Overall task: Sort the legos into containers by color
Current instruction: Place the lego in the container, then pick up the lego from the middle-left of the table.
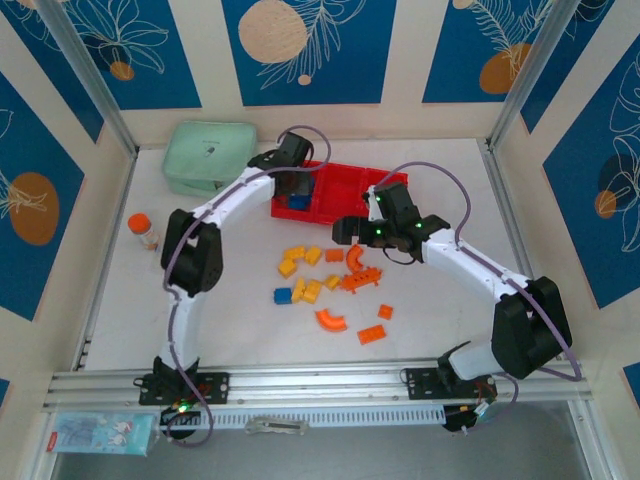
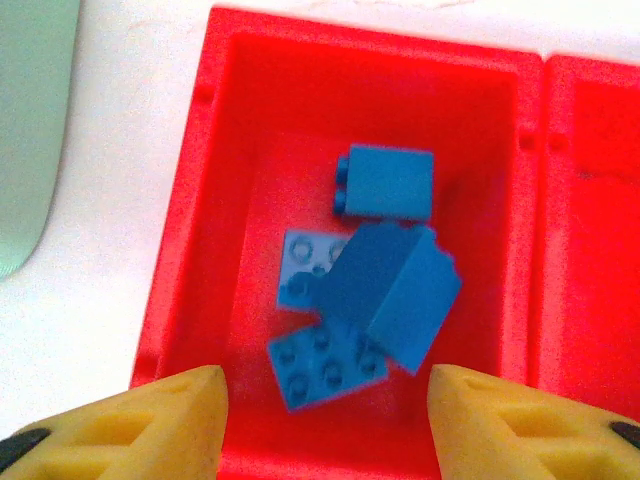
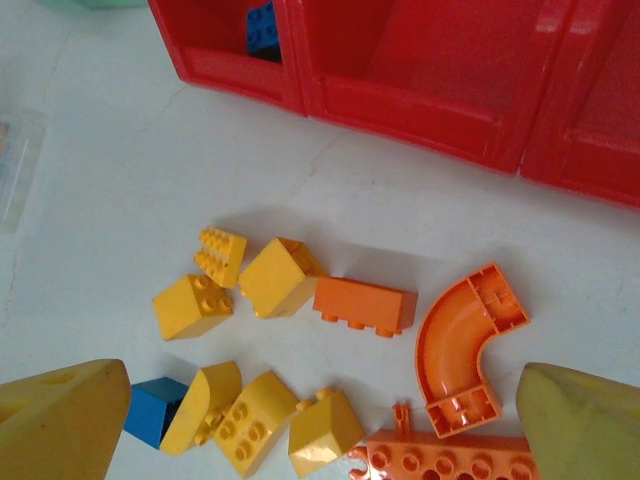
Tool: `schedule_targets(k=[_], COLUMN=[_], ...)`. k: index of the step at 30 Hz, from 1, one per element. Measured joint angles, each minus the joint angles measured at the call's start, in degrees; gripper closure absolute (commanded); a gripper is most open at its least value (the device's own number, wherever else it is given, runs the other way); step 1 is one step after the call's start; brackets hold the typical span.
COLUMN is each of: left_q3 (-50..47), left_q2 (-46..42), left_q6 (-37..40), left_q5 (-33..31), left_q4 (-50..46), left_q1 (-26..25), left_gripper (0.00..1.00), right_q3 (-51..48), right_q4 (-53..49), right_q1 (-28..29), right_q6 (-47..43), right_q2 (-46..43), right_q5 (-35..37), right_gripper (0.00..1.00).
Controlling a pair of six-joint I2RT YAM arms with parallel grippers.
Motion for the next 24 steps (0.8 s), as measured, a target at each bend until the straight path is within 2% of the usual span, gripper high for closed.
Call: schedule_targets(k=[8, 15, 20, 24], left_q3=[-29.4, -49.5, -57.1, -57.7], left_q2=[-25.1, -37.3, -41.8, -42.3], left_q6=[-4.0, -9.9, -13.9, -16.0], left_q5=[4.8, 7.0, 9.2, 10.0], left_q4=[1.6, 1.0, 0.6, 1.7], left_q1=[-1.6, -5.9, -7.8, -10.0], left_gripper=[0.37, 0.36, 0.33, 0.3], right_q3=[-1.8, -6.7, -8.4, -8.4], right_q4=[-4.1, -6.4, -7.1, -7.0], right_q1=[3.0, 5.9, 8.3, 8.9], right_q6=[0.0, 1.6, 3.2, 3.7], right_q2=[-3.7, -5.3, -5.3, -5.2], right_q5=[-0.1, -0.2, -0.2, -0.2], right_gripper=[0.01, 0.01, 0.01, 0.01])
